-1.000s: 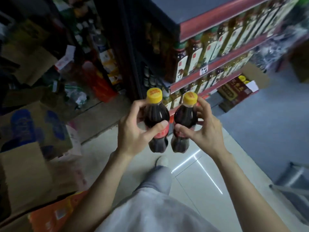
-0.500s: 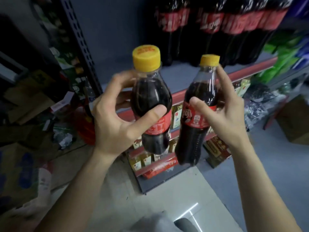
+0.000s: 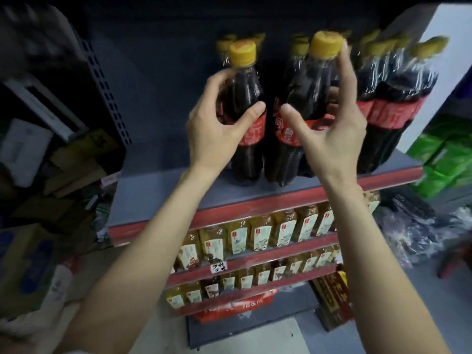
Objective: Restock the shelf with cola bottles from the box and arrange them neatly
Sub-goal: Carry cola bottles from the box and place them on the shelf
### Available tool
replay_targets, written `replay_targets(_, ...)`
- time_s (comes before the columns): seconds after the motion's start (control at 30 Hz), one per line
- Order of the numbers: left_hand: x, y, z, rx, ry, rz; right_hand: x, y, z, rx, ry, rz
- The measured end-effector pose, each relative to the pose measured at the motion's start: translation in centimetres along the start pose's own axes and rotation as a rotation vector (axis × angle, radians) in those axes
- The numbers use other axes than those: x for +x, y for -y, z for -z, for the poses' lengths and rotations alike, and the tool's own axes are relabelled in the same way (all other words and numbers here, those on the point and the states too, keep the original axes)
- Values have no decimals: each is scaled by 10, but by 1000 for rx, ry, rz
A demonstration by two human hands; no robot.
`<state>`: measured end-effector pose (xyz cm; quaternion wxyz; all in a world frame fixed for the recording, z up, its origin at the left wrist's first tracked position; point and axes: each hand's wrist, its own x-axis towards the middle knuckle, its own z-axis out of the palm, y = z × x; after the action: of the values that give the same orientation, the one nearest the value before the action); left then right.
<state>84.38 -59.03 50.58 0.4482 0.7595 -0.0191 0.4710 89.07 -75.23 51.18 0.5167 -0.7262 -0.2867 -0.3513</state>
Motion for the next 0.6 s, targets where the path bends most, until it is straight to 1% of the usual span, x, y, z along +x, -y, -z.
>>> replay_targets(0.2,22,18,-53,138,-72,121,11,-29,-5,-125,39,-38)
replay_targets(0.3,29,22,-68,214,-80,131,11,-37,-10,-212,59,-14)
replay_targets(0.4,32,28,-75,243,-102,102,11,-40,-16,-327,52,47)
replay_targets(0.5,34,35,-76,287,-93,91,12,-40,-21,-464,13,97)
replay_targets(0.6,37,36,-76,389,-35,117,16,-43,-24,-541,-10,84)
